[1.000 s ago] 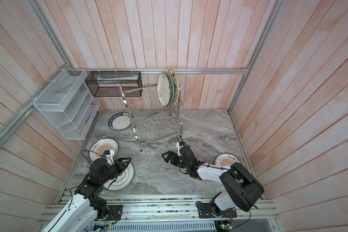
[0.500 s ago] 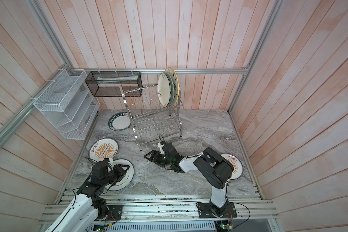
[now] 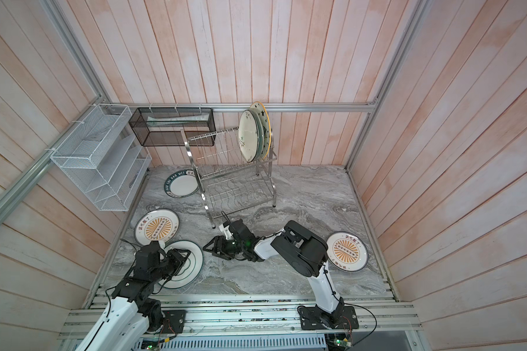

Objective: Load plates into a dish rack
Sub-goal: Pick up the plate from the bottom-left of the table.

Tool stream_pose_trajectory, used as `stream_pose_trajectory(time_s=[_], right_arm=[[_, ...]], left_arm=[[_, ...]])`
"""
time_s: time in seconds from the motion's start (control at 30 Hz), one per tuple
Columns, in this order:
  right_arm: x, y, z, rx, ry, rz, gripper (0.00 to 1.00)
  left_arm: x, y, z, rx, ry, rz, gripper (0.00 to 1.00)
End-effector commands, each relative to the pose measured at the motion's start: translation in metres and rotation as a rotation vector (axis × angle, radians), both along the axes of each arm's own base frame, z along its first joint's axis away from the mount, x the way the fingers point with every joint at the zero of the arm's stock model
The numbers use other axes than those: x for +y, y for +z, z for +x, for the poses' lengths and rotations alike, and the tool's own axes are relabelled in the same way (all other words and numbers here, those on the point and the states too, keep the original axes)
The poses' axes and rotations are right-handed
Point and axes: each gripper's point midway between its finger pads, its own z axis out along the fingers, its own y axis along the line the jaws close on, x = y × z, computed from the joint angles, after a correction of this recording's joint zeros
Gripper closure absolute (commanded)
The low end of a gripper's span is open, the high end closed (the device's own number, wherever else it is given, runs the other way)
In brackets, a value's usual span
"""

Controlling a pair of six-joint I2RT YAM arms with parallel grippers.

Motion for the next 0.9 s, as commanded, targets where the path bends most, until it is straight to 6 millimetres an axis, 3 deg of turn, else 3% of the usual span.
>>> stream_pose_trajectory(time_s=[0.0, 0.53, 0.87], right_arm=[[0.013, -0.001, -0.007, 0.028, 0.039, 0.021, 0.39], [0.031, -0.019, -0.007, 0.097, 0.070, 0.031, 0.57], [0.033, -0.020, -0.007, 0.091, 0.065, 0.016, 0.81]], left_arm=[[0.004, 0.014, 0.006, -0.042, 0.008, 0.019, 0.55], [0.005, 0.021, 0.001, -0.067, 0.009, 0.018, 0.56], [0.005, 0.023, -0.001, -0.077, 0.008, 0.019, 0.55]])
